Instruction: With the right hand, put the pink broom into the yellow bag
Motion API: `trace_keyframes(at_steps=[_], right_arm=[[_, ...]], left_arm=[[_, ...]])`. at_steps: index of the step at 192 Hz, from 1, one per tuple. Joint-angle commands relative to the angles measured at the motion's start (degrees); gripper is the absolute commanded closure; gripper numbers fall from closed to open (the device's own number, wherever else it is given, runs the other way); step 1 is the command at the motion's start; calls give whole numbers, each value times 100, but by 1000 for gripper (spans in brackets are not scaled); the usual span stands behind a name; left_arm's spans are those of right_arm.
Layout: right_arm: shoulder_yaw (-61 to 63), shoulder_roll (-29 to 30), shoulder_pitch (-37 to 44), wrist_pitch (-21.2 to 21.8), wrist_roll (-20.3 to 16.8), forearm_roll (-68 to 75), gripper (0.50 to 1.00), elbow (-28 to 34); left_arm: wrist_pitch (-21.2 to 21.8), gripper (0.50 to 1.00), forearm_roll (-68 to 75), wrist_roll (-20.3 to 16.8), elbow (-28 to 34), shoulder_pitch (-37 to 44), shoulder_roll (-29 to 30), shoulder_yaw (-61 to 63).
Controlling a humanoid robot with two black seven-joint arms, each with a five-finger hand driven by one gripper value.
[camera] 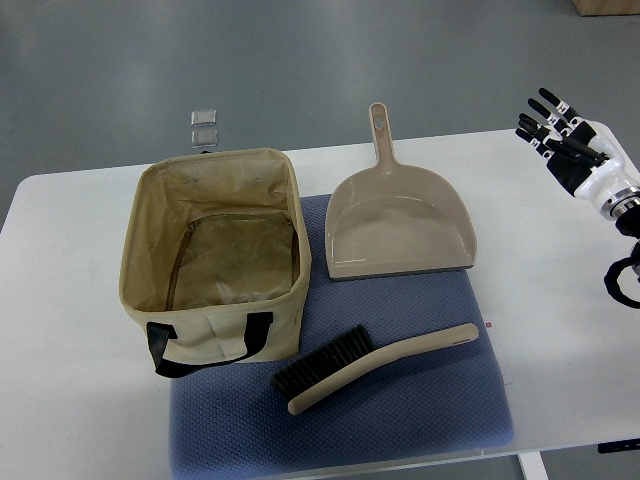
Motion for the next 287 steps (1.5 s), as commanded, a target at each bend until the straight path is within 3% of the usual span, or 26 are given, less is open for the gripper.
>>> trace_keyframes(at_steps=[1, 138, 218, 287], right_arm=[[0, -3, 0, 0, 0, 0, 564, 0], [0, -3, 9, 9, -53, 0, 564, 0], [-9, -126, -9, 396, -44, 0, 564, -9], [0, -170, -9, 396, -26, 0, 564, -9]], left_arm=[[-18, 500, 17, 6, -2, 0, 0, 3], [-10, 500, 8, 6, 6, 0, 0, -14], [-10, 500, 8, 15, 6, 0, 0, -14], [-10, 500, 8, 15, 6, 0, 0, -14]])
